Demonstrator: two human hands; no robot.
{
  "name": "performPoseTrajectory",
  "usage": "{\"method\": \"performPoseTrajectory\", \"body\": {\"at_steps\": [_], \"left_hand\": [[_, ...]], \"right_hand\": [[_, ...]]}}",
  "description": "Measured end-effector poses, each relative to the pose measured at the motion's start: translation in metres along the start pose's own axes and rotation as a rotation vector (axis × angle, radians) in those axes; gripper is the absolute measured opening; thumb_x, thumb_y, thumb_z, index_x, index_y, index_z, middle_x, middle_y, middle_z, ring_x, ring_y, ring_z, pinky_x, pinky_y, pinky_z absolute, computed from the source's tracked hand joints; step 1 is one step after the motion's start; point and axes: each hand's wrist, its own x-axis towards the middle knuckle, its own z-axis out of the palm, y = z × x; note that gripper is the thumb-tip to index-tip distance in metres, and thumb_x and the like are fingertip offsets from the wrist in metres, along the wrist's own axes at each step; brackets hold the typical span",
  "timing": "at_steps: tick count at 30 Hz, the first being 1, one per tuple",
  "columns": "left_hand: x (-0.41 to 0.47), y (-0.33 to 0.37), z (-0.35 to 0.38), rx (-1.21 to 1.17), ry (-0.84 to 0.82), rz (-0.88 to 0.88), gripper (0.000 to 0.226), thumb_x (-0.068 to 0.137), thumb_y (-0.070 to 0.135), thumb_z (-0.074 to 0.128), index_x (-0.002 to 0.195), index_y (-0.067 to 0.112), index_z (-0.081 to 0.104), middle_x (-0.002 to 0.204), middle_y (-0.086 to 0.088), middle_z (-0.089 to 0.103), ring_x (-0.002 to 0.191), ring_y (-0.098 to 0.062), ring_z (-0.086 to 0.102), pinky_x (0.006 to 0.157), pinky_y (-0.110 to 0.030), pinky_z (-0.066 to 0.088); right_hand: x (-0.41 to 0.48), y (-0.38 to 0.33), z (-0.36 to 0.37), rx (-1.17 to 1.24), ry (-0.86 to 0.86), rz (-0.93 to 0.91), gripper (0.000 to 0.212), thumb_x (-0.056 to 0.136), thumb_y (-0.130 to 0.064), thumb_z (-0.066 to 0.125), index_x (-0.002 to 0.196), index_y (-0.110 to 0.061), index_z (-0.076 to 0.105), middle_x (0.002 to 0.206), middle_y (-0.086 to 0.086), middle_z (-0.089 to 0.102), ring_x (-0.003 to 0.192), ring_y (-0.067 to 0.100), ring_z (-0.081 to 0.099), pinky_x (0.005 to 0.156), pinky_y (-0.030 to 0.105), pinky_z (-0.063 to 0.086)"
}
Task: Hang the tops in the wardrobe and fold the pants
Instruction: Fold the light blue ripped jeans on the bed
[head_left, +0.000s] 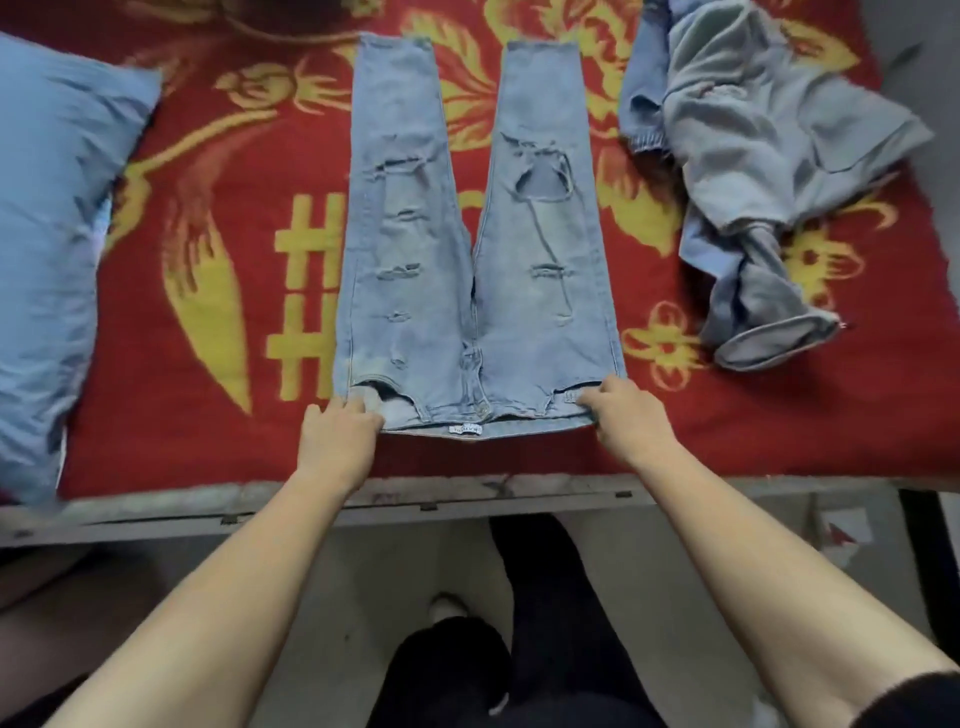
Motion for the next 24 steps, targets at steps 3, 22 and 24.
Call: {"method": "performPoseTrajectory", "body": {"at_steps": [3, 22, 24], "left_hand": [[0.001, 0.006, 0.024, -0.018, -0.04, -0.016, 0.034, 0.091, 0.012, 0.047, 0.115, 0.031, 0.063, 0.117, -0.001, 0.056, 0.113, -0.024, 0.049, 0.083, -0.038, 0.037], [0.016, 0.095, 0.14, -0.362, 0.266, -0.05, 0.027, 0.084, 0.024, 0.061, 0.105, 0.008, 0.063, 0.108, -0.015, 0.059, 0.101, -0.036, 0.054, 0.076, -0.044, 0.044], [0.029, 0.115, 0.133, -0.389, 0.288, 0.058, 0.039, 0.077, 0.02, 0.067, 0.113, 0.008, 0.06, 0.109, -0.016, 0.058, 0.098, -0.037, 0.055, 0.07, -0.043, 0.045]], "right_hand": [[-0.002, -0.003, 0.03, -0.013, -0.022, -0.01, 0.041, 0.088, -0.009, 0.053, 0.125, -0.024, 0.059, 0.112, 0.007, 0.052, 0.108, 0.03, 0.053, 0.076, 0.035, 0.043], [0.002, -0.006, 0.155, -0.071, 0.03, -0.019, 0.032, 0.093, -0.034, 0.051, 0.116, -0.013, 0.059, 0.111, 0.013, 0.06, 0.106, 0.034, 0.056, 0.089, 0.042, 0.041], [0.007, -0.006, 0.155, -0.094, 0.068, -0.061, 0.031, 0.089, -0.029, 0.058, 0.116, -0.013, 0.059, 0.107, 0.012, 0.059, 0.101, 0.035, 0.058, 0.077, 0.04, 0.043]]}}
